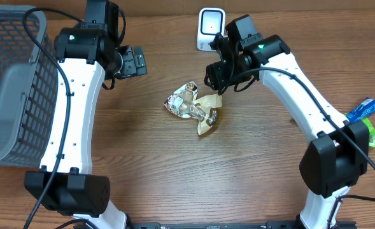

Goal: Scan the item barcode
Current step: 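Drag the mushroom bag right toward the table centre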

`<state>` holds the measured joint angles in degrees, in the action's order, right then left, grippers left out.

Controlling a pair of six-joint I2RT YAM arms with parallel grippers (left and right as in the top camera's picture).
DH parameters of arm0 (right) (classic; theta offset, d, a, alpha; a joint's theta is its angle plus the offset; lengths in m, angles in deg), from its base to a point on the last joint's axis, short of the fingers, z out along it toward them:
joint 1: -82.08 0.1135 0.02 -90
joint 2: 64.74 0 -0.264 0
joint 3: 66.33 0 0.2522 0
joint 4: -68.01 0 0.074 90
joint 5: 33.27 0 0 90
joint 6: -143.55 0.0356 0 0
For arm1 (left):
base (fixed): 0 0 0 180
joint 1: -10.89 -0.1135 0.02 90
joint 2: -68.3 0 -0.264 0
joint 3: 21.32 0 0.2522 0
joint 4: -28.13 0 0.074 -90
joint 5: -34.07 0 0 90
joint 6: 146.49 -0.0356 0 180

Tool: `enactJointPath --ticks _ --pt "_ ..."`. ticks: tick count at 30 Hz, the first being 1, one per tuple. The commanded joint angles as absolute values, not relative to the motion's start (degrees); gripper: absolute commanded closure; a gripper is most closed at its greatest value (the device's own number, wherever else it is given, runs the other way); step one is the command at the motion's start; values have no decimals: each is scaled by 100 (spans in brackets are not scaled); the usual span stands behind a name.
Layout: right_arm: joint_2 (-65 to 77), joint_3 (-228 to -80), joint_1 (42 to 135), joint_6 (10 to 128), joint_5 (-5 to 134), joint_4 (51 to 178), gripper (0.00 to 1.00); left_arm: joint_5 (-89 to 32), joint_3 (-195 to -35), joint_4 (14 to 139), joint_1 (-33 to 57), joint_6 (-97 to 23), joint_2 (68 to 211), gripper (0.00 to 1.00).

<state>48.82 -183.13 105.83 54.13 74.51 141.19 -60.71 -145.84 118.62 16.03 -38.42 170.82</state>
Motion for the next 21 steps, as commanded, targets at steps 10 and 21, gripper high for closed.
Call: enactJointPath --ticks 10,21 --pt "5758 -18230 11331 3168 6807 14030 28 -6099 -14678 11853 1616 -3825 17029 0" --pt "6445 -18204 11287 2604 6857 14084 16 -6099 -14678 11853 1616 -3825 17029 0"
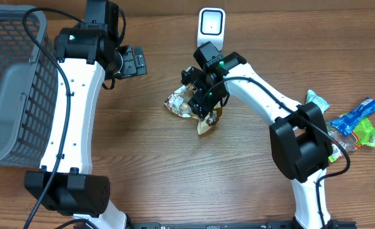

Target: Scan the item barcode

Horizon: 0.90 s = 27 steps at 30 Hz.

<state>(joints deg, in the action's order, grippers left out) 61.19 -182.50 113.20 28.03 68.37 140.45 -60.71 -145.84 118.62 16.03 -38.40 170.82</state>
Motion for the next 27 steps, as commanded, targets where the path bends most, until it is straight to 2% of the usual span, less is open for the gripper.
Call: enactJointPath --ticks 1,4,6,9,11,13,14,22,27 --pt "6523 -18204 11285 2604 6857 14100 16 -6101 -14678 11853 1616 -3825 17029 0" --pt "6635 -18204 11245 2604 6857 14152 16 -6101 -14678 11853 1616 -3825 17029 0" --pt "6635 -18204 11175 2604 6933 14220 12 -6101 -14678 11853 1616 -3825 17029 0" --pt "6648 -18204 11066 2606 7110 14259 14 -6101 -14678 11853 1614 -3825 17029 0" --pt "6648 -18204 10996 2611 7272 14259 28 -6101 -14678 11853 1616 -3825 17029 0" --pt "6648 -18204 10856 2855 7563 14277 88 -6101 -14678 11853 1616 -3825 17029 0" --pt "6644 -18206 10806 2978 7663 14305 96 -6099 -14678 11853 1616 -3825 17029 0" --pt "6403 -18217 10373 2796 9622 14801 96 -6101 -14678 11853 1616 -3825 17029 0" --pt "5496 -18221 10317 2796 9628 14712 96 -6099 -14678 11853 1616 -3825 17029 0"
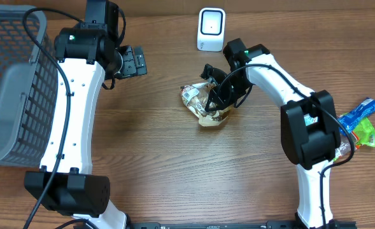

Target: Scan the item barcode

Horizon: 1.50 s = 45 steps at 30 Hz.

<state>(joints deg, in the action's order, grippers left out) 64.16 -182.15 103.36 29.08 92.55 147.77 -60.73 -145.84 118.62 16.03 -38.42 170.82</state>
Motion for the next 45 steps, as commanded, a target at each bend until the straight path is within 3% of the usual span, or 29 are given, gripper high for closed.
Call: enactJointPath --ticks 1,7,15,31,37,45 --pt "5175 -18221 10317 2799 9543 14646 96 -6101 -14678 11853 1616 -3825 17029 0" --pt "3505 -18221 10317 2921 8507 14266 96 -6099 -14678 11853 1616 -3825 17029 0" --pt "2611 -18221 10317 3129 7899 14248 96 -6101 -14678 11853 1616 -3825 17029 0" --pt "2580 -18213 10327 3358 7161 14065 96 -6099 -14678 11853 1616 -3825 17029 0" --pt "2703 -18204 10327 4497 6496 13992 96 -6101 -14678 11853 1616 -3825 17029 0" --pt "3625 -18200 10345 5835 6741 14183 96 -6101 -14678 11853 1616 -3825 17029 0"
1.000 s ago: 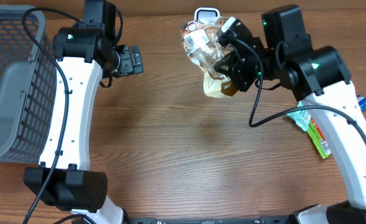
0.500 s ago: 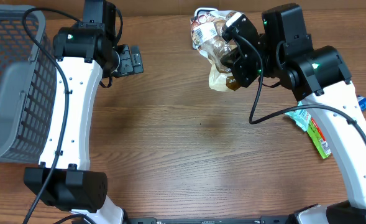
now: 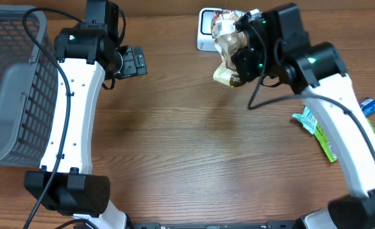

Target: Scan the item barcode

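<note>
A crinkled snack bag (image 3: pixel 228 48), brown and cream with printed pictures, hangs in the air in the overhead view, right in front of the white barcode scanner (image 3: pixel 205 28) at the table's far edge. My right gripper (image 3: pixel 243 46) is shut on the bag from its right side. The bag covers part of the scanner's right half. My left gripper (image 3: pixel 138 61) is raised at the upper left, far from the bag, its fingers apart with nothing between them.
A grey mesh basket (image 3: pixel 12 89) stands at the left edge. Green and blue snack packets (image 3: pixel 318 130) lie at the right, partly under the right arm, another blue one (image 3: pixel 370 105) at the right edge.
My right gripper held the bag on the table below the scanner; now the bag is lifted off the wood and sits up in front of the scanner. The left arm has not moved.
The bag lay mid-table with my right gripper above and to its right. Then the gripper was down on the bag. After that the bag was shifted right, gripped on the table. Now it is raised before the scanner.
</note>
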`<state>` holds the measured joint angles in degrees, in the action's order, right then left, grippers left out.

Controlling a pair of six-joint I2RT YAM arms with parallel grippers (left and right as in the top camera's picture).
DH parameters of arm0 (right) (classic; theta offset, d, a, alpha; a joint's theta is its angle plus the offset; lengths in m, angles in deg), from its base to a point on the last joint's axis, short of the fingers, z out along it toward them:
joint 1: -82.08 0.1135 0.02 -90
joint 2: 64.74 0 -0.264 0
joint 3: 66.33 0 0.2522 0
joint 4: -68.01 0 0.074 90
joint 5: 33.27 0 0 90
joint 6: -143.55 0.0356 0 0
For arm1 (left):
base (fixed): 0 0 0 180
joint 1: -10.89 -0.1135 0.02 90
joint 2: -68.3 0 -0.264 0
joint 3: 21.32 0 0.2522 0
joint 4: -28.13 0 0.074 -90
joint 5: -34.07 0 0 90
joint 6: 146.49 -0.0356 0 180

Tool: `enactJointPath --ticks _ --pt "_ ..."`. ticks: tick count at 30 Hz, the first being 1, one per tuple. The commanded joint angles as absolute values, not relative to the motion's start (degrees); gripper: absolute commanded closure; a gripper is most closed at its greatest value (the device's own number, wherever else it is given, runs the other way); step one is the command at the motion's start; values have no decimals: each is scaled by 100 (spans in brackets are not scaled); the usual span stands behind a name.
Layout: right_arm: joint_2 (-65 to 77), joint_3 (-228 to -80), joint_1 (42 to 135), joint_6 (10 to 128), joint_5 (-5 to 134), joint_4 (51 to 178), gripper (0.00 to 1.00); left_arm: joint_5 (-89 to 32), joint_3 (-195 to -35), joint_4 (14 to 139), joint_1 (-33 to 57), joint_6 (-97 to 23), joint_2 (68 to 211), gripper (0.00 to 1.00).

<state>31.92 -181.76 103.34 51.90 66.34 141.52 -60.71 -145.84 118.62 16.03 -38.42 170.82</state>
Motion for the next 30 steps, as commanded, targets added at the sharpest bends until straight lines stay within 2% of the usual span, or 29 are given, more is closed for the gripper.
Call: enactJointPath --ticks 1,11,19,22,23,26,30 --pt "3756 -18200 10351 5835 6883 14200 96 -6101 -14678 11853 1616 -3825 17029 0" --pt "5083 -18193 10378 6383 7182 14159 96 -6099 -14678 11853 1616 -3825 17029 0" --pt "5562 -18051 10563 7913 6374 13846 96 -6101 -14678 11853 1616 -3825 17029 0" --pt "5562 -17859 10673 8112 6363 13621 84 -6101 -14678 11853 1616 -3825 17029 0" --pt "5570 -17782 10710 8213 6334 13599 70 -6101 -14678 11853 1616 -3825 17029 0" --pt "5573 -17721 10714 8230 6315 13625 52 -6099 -14678 11853 1616 -3825 17029 0" --pt "5525 -17782 10618 8206 6326 13813 48 -6099 -14678 11853 1616 -3825 17029 0"
